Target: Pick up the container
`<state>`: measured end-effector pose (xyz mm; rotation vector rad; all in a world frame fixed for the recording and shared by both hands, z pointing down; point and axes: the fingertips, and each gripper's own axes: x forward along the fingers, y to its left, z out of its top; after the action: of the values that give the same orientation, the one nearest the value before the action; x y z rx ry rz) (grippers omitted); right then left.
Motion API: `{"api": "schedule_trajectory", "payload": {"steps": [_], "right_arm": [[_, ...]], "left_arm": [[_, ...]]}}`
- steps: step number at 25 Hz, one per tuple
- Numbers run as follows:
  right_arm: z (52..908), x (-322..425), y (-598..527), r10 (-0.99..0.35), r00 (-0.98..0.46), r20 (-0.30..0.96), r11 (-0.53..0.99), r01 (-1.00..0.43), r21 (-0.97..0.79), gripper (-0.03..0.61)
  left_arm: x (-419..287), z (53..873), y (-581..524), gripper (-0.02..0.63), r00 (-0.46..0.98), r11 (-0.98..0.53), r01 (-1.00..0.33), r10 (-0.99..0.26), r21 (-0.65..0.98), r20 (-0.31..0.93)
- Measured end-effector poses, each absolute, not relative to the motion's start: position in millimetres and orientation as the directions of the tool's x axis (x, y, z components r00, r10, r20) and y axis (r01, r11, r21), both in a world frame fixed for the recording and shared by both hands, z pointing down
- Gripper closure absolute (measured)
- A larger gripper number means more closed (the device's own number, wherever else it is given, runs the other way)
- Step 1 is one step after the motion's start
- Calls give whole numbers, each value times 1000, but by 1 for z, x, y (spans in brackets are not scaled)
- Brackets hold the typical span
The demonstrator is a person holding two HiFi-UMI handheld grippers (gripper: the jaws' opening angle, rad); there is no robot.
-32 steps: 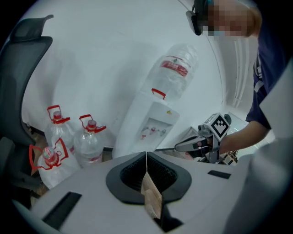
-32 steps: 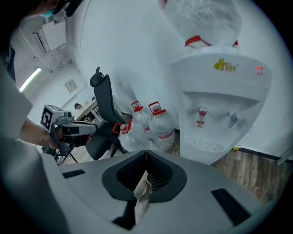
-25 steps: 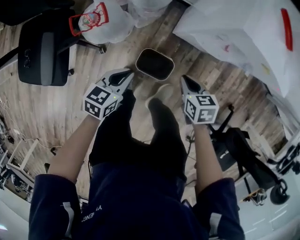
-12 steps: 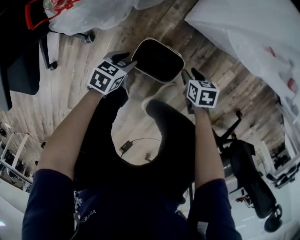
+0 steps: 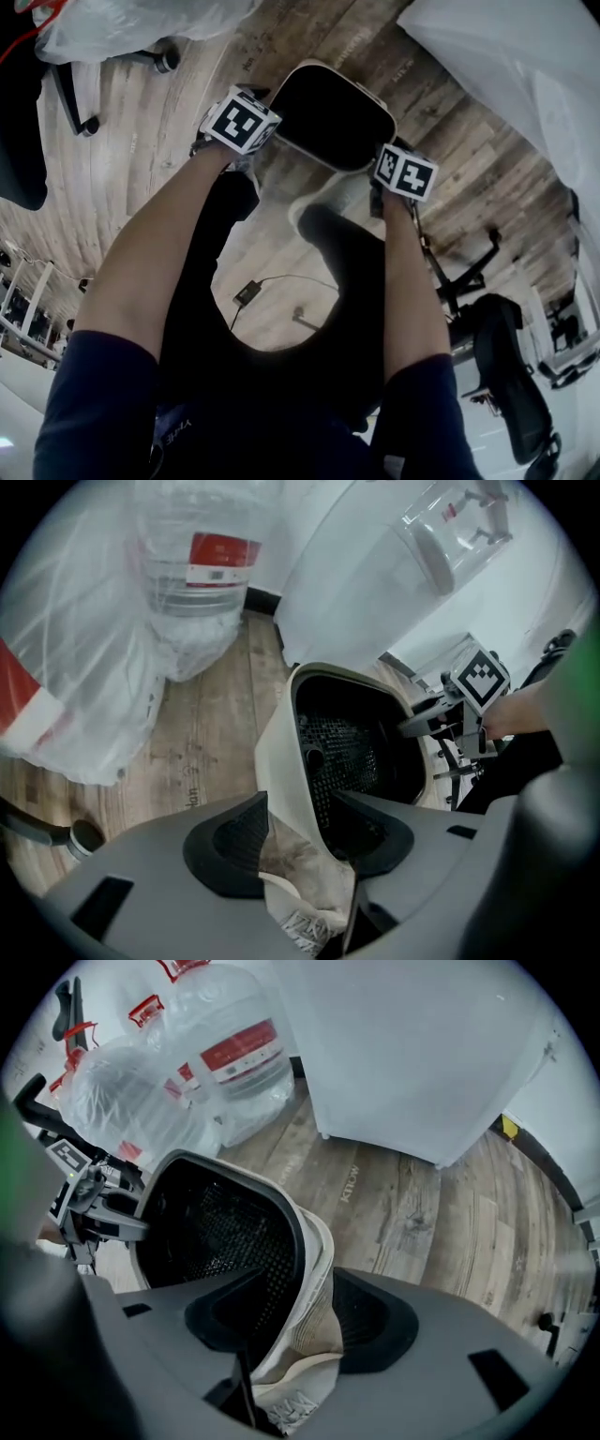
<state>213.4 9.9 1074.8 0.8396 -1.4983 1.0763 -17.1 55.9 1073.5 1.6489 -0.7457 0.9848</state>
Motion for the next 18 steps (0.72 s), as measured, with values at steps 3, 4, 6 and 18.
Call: {"api": "schedule_trajectory", "payload": {"steps": [3, 4, 6, 18], "right_arm": [[1087, 212, 18, 26, -177, 984, 359, -917, -174, 402], [1089, 211, 19, 18, -175, 984, 360, -917, -170, 428], [1090, 209, 19, -3, -173, 985, 336, -928, -162, 470], [960, 196, 8, -58, -197, 979, 334, -928, -167, 494]], "left_arm": [[-10, 1082, 56, 415, 492, -290, -832, 8, 473, 871], [-9, 1083, 54, 454, 490, -299, -832, 1, 468, 871], [-12, 1082, 46, 467, 467, -304, -847, -33, 436, 884], [-22, 951, 50, 494, 427, -275, -874, -42, 401, 903]]}}
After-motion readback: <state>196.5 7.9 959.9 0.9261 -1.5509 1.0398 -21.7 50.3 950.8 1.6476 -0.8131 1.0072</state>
